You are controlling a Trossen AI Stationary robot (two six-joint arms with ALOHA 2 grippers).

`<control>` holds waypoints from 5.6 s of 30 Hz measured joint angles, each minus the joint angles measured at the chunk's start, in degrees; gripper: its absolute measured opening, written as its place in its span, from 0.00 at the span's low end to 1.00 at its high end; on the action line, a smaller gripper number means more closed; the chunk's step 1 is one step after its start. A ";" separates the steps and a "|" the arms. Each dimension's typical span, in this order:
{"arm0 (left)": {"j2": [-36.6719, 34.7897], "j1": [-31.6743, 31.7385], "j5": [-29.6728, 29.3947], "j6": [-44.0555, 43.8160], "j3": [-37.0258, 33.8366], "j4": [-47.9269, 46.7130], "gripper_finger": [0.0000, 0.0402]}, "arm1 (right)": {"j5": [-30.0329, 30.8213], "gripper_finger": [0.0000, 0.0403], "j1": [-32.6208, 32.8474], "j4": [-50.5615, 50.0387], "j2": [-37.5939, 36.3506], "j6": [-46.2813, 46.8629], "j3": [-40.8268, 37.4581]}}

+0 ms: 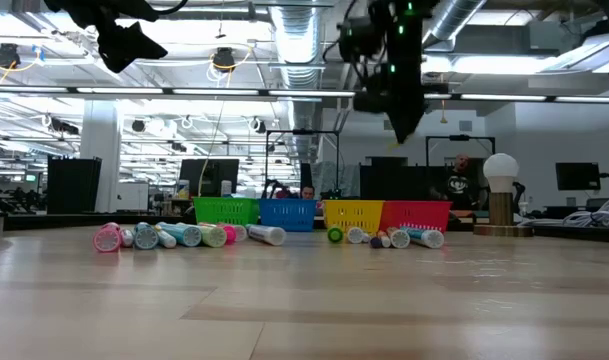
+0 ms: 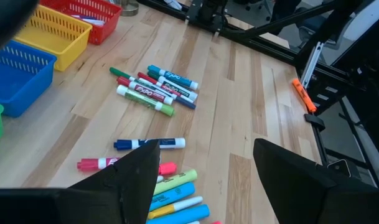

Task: Pick & Place Markers
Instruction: Put the top yellow mini marker into the red basket, then put the yellow mini marker into the red basket

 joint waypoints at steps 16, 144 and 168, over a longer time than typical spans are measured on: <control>0.00 0.00 -0.02 -0.25 0.00 0.18 0.65 | -2.22 0.12 -2.22 11.28 0.01 2.42 -15.93; 46.02 -2.91 10.75 57.07 -0.17 11.94 0.24 | 6.59 0.30 46.18 24.04 -10.03 16.07 -16.79; 49.12 -2.93 10.84 57.70 -1.69 15.88 0.24 | 6.68 0.30 46.20 23.89 -10.05 17.06 -16.79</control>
